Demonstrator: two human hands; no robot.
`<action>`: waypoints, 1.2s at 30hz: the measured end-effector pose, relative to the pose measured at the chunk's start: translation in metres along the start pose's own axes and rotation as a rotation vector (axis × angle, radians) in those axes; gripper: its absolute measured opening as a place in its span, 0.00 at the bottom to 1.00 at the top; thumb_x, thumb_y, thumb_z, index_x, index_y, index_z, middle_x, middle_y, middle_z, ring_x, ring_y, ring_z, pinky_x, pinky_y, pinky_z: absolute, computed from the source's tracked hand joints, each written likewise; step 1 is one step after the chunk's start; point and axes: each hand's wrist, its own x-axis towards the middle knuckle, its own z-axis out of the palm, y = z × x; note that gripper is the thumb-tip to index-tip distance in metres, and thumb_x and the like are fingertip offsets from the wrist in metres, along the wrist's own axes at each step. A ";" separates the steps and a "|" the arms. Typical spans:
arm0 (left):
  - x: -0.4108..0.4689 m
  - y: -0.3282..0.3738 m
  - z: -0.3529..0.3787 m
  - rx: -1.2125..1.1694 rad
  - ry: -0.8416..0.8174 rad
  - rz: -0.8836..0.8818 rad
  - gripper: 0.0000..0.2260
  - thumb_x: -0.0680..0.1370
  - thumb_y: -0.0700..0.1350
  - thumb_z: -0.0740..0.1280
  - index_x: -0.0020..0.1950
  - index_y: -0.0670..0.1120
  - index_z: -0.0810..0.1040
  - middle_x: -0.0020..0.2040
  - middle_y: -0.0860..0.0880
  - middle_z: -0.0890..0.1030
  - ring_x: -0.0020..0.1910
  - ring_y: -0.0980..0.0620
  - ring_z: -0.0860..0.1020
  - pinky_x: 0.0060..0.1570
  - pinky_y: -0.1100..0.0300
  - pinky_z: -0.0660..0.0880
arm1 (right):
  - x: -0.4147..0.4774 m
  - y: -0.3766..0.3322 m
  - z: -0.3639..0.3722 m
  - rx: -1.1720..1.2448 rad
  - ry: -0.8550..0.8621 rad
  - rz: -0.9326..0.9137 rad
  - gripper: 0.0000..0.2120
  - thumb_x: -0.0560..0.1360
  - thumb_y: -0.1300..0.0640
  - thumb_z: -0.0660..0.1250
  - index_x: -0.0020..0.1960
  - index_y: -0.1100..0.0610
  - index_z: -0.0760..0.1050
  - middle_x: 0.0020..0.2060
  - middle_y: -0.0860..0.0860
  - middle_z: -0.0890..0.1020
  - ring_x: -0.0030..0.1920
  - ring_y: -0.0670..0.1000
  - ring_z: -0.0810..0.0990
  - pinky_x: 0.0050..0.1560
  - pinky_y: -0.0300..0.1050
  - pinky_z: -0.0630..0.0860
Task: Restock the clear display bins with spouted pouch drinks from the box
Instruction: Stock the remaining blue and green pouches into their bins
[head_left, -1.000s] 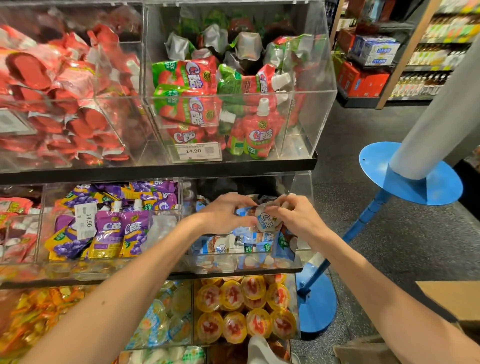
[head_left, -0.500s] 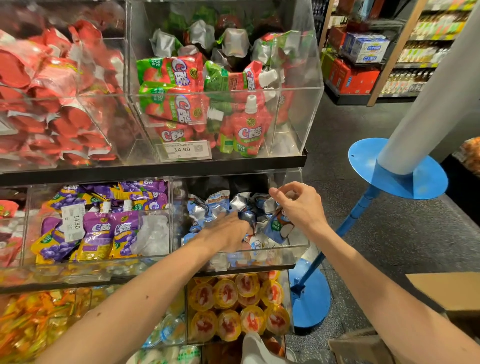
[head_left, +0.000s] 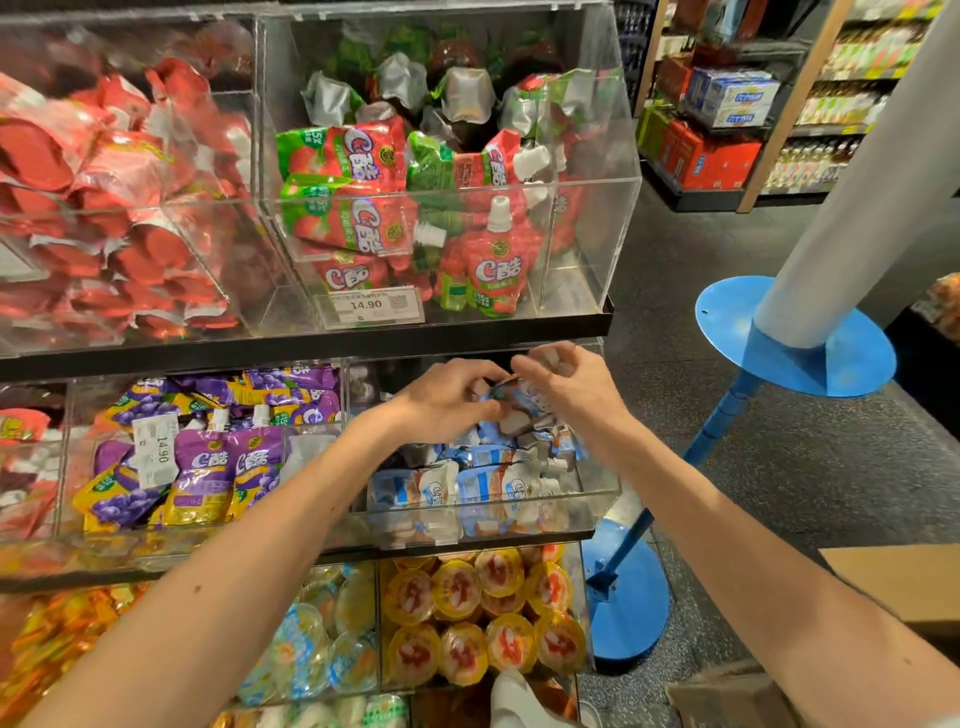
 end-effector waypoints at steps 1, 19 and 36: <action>-0.001 -0.007 -0.005 0.018 0.008 0.005 0.14 0.79 0.49 0.70 0.64 0.52 0.78 0.45 0.56 0.79 0.41 0.57 0.77 0.42 0.60 0.70 | 0.000 -0.001 -0.001 -0.074 -0.080 -0.007 0.11 0.74 0.51 0.74 0.53 0.54 0.76 0.45 0.46 0.81 0.48 0.45 0.81 0.48 0.39 0.78; 0.007 -0.015 0.063 0.145 -0.088 -0.041 0.14 0.77 0.47 0.72 0.35 0.43 0.74 0.34 0.45 0.75 0.36 0.49 0.72 0.36 0.52 0.66 | 0.005 0.023 -0.022 -1.425 -0.454 -0.273 0.12 0.76 0.61 0.66 0.59 0.53 0.79 0.53 0.56 0.82 0.52 0.58 0.81 0.42 0.45 0.71; 0.017 0.010 0.094 0.360 -0.070 -0.022 0.05 0.75 0.47 0.74 0.47 0.47 0.86 0.45 0.50 0.85 0.41 0.53 0.76 0.45 0.56 0.70 | 0.012 0.035 -0.011 -1.567 -0.647 -0.382 0.10 0.81 0.63 0.58 0.55 0.60 0.78 0.53 0.54 0.83 0.53 0.56 0.82 0.53 0.51 0.79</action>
